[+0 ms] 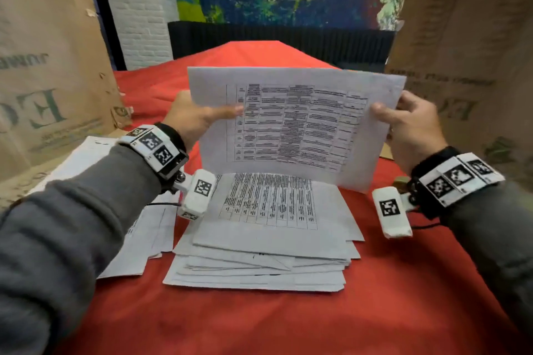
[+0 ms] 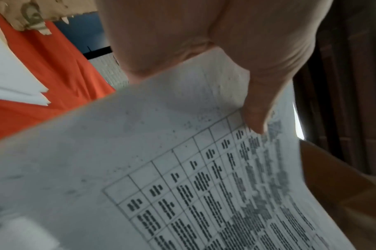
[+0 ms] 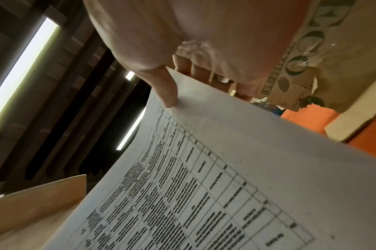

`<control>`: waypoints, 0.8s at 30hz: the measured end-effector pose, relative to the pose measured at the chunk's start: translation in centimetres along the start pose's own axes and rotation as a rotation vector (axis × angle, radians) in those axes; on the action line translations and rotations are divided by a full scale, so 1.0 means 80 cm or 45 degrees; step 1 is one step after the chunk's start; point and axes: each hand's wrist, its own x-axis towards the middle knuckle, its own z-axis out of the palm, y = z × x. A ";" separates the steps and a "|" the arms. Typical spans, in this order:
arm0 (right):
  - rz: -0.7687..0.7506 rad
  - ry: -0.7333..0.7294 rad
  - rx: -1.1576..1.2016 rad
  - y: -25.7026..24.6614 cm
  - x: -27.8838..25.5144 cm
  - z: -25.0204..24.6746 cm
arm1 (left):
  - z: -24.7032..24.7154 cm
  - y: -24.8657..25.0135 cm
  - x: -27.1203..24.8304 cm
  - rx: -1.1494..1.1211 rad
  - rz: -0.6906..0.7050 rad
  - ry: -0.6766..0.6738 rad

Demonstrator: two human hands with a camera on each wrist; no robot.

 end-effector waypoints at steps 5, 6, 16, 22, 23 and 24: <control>-0.158 0.059 0.007 -0.036 0.010 0.010 | 0.004 0.019 0.010 -0.120 0.031 0.065; -0.152 0.056 -0.005 -0.035 0.008 0.011 | 0.002 0.014 0.010 -0.134 0.013 0.053; -0.039 0.088 -0.031 0.004 -0.006 0.015 | 0.016 -0.032 -0.010 -0.181 -0.180 0.049; 0.061 0.144 -0.014 0.020 -0.012 0.013 | 0.020 -0.039 -0.010 -0.001 -0.155 0.010; 0.066 0.165 0.040 0.016 -0.010 0.009 | 0.018 -0.033 -0.004 -0.017 -0.160 0.017; 0.067 0.183 0.105 0.012 -0.007 0.004 | 0.016 -0.027 0.002 -0.051 -0.175 0.021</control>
